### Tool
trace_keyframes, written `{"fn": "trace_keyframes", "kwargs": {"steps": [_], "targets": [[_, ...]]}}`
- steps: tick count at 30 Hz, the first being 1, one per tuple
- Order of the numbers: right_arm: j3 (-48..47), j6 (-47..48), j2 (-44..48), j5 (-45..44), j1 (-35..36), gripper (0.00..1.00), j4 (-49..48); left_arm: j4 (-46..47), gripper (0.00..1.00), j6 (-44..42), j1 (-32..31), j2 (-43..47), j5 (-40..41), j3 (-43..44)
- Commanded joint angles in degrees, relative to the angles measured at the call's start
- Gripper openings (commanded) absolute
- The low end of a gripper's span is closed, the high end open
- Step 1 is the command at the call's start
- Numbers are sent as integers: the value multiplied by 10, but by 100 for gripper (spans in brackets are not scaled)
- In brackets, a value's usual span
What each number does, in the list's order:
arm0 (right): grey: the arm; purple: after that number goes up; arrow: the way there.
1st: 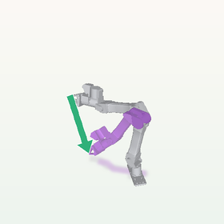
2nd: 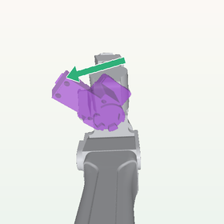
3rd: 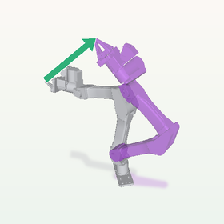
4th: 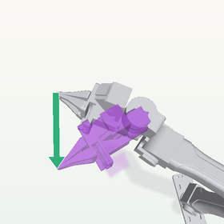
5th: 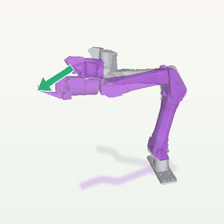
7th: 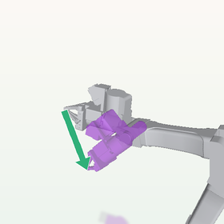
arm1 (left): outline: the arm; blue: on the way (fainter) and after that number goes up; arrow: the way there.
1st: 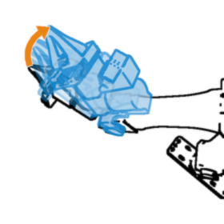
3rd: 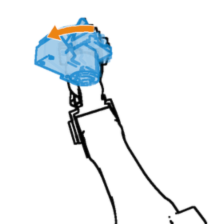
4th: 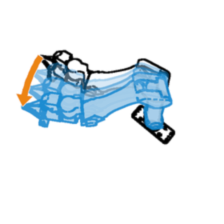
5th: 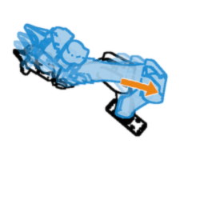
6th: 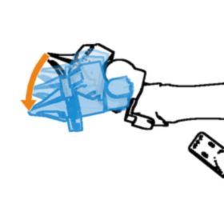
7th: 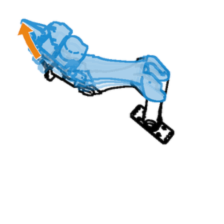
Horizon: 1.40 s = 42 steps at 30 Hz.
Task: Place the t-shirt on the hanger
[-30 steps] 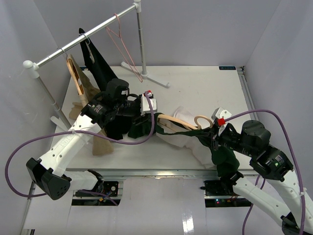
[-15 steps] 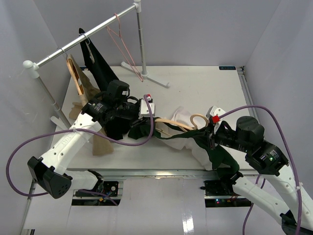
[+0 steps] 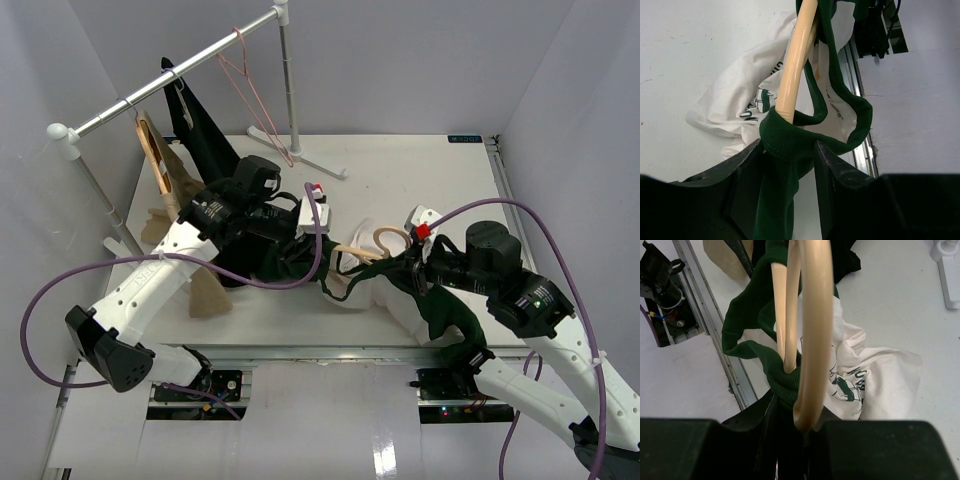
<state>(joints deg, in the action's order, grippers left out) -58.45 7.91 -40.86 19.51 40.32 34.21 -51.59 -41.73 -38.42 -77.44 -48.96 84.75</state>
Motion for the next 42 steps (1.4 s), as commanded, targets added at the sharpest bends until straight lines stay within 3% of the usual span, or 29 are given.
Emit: {"fn": "trace_keyframes", "kwargs": {"steps": [1,7,9,11,13,14,20,22,24,28,32,35,38,42], "targets": [[-39,3,1,-13,-2,8,-96,-25,53,20,-16,-3,-49,13],[-23,41,5,-28,-1,8,-126,-22,55,38,-24,-24,-26,6],[-18,54,12,-29,-1,8,-132,-22,51,37,-25,-27,-29,3],[-17,60,15,-27,-1,8,-134,-38,33,30,-26,-40,-49,18],[-15,61,16,-22,-1,8,-150,-70,4,26,-28,-70,-62,46],[-15,62,13,-15,-1,8,-156,-77,0,34,-28,-82,-65,60],[-4,69,-6,-2,-1,8,-167,-82,0,79,-30,-107,-47,121],[8,70,-6,-3,-1,8,-174,-58,9,104,-30,-102,-32,121],[10,70,-10,-4,-1,8,-177,-52,28,118,-30,-102,-24,124],[10,65,-19,-2,-1,8,-188,-55,39,121,-31,-104,-15,129],[5,56,-29,5,-1,8,-198,-55,42,118,-31,-104,-17,126],[8,53,-35,6,-2,8,-205,-59,39,114,-32,-107,-29,125],[11,49,-37,0,-1,8,-207,-74,0,95,-32,-111,-24,129],[23,38,-25,-42,-1,11,-206,-52,0,110,-32,-98,23,105]]}}
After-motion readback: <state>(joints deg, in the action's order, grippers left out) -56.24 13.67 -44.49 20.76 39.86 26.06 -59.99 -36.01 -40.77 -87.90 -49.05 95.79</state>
